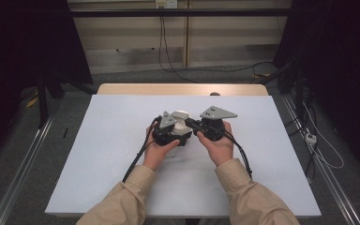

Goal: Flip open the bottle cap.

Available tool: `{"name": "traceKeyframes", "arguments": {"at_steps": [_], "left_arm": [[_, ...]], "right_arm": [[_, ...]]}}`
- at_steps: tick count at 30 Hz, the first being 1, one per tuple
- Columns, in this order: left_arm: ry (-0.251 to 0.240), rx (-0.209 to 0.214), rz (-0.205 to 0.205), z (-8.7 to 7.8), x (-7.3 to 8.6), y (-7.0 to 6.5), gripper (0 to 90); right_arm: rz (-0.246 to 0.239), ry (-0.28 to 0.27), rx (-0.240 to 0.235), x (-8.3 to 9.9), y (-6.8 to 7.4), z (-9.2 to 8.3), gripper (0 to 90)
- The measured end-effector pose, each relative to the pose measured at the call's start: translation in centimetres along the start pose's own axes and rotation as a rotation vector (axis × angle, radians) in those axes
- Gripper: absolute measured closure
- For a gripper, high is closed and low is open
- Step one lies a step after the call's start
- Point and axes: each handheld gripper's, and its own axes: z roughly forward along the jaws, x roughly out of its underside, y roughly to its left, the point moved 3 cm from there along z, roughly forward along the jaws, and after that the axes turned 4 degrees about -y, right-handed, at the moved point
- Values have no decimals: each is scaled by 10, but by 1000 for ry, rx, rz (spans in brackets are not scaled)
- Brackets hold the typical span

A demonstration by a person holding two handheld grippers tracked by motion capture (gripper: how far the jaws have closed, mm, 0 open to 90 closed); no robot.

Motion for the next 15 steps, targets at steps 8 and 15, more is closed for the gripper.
{"name": "traceKeyframes", "arguments": {"at_steps": [8, 15], "left_arm": [[1, 0, -1, 0, 0, 0, 188], [-2, -2, -6, 0, 0, 0, 188]], "right_arm": [[-8, -4, 1, -8, -1, 5, 900], [-15, -5, 4, -13, -3, 9, 900]]}}
